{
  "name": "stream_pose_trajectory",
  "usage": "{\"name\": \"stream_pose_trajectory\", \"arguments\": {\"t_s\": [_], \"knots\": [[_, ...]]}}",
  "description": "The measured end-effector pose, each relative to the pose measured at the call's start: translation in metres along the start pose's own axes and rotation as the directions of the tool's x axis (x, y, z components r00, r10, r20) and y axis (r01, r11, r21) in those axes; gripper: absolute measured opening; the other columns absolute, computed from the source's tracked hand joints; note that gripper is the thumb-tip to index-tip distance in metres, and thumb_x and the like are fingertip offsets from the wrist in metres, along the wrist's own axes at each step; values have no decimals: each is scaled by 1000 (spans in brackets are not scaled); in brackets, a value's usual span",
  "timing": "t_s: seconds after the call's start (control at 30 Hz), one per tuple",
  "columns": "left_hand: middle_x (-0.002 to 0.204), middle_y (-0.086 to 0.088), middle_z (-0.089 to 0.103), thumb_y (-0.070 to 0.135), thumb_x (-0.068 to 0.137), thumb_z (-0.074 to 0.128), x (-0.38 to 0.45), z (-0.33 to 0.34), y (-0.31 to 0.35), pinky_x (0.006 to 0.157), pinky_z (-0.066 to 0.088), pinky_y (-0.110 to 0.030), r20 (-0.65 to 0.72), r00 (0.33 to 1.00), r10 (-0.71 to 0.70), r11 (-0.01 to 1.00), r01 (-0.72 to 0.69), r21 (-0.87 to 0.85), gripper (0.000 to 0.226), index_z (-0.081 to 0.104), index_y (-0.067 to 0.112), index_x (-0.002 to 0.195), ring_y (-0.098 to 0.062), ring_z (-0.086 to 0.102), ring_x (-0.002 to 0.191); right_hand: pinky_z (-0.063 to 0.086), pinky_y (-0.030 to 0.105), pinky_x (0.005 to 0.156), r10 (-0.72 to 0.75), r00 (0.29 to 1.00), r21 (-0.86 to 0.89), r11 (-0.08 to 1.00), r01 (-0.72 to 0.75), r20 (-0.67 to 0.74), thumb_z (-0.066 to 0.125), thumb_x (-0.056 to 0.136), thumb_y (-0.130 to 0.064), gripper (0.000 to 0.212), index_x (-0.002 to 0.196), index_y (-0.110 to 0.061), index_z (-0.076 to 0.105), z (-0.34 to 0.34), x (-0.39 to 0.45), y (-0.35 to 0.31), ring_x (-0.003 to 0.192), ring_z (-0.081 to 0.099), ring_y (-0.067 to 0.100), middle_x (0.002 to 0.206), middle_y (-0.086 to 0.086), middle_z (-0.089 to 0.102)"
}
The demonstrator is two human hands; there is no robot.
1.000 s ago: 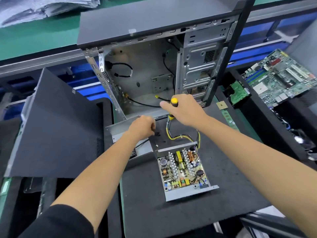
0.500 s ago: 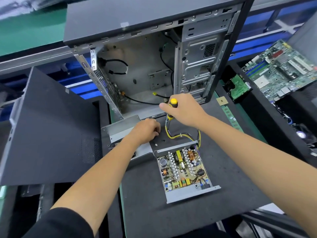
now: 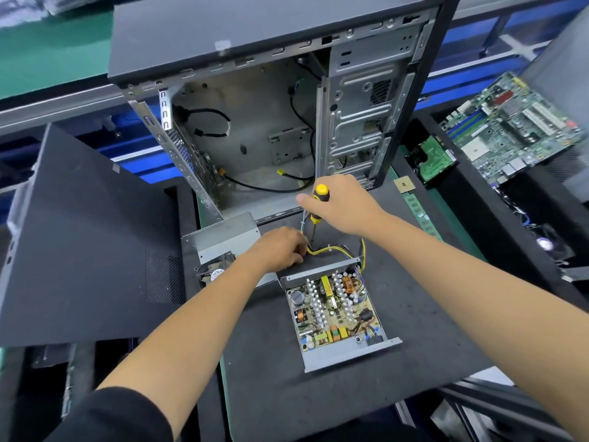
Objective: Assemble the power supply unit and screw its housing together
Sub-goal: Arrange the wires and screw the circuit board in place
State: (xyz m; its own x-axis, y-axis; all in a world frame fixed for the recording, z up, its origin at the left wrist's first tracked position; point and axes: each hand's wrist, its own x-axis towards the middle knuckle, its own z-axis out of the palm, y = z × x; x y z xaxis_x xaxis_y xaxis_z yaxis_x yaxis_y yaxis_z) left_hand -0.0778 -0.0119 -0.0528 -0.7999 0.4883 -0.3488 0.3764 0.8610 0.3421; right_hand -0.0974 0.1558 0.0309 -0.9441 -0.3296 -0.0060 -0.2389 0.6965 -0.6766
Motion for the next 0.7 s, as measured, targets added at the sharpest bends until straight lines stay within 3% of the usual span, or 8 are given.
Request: {"name": "stream_pose_trajectory", "arguments": {"t_s": [0.17, 0.3, 0.4, 0.6, 0.7], "knots": [[96, 1, 58, 19, 86, 66, -4, 3, 0, 86, 42, -35, 2, 999, -38, 999, 38, 18, 8, 60, 21, 82, -21, 53, 98, 33, 33, 55, -7, 1000, 19, 1000, 8, -14, 57, 89, -44, 48, 64, -5, 47, -8, -5, -1, 57, 40, 19, 57, 5, 43], [92, 2, 52, 19, 85, 68, -7, 2, -2, 85, 42, -34, -90, 995, -45, 999, 44, -14, 11, 57, 19, 85, -20, 49, 98, 39, 36, 57, -18, 999, 28, 999, 20, -43, 57, 90, -44, 52, 68, 3, 51, -14, -8, -5, 58, 43, 21, 60, 14, 49], [97, 0, 57, 26, 82, 72, -9, 2, -2, 83, 44, -35, -84, 996, -34, 999, 36, 23, 18, 62, 17, 94, -19, 52, 94, 42, 38, 59, -25, 997, 31, 999, 27, -70, 57, 90, -43, 52, 70, 5, 54, -16, -13, -6, 60, 45, 22, 65, 20, 56], [100, -1, 60, 19, 87, 65, -11, 8, 4, 86, 45, -36, -82, 996, -31, 996, 38, 83, 3, 66, 18, 90, -22, 56, 97, 35, 34, 54, 7, 997, 55, 998, -2, -83, 59, 89, -41, 48, 56, -11, 40, -17, -28, -3, 53, 38, 17, 53, 3, 42], [97, 2, 57, 17, 88, 64, -12, 8, 9, 83, 43, -33, -61, 998, -33, 977, 45, 208, 4, 63, 20, 86, -19, 54, 98, 35, 34, 55, 24, 996, 52, 998, -20, -85, 59, 89, -42, 47, 58, -11, 41, -18, -35, -2, 54, 39, 16, 54, 3, 42]]}}
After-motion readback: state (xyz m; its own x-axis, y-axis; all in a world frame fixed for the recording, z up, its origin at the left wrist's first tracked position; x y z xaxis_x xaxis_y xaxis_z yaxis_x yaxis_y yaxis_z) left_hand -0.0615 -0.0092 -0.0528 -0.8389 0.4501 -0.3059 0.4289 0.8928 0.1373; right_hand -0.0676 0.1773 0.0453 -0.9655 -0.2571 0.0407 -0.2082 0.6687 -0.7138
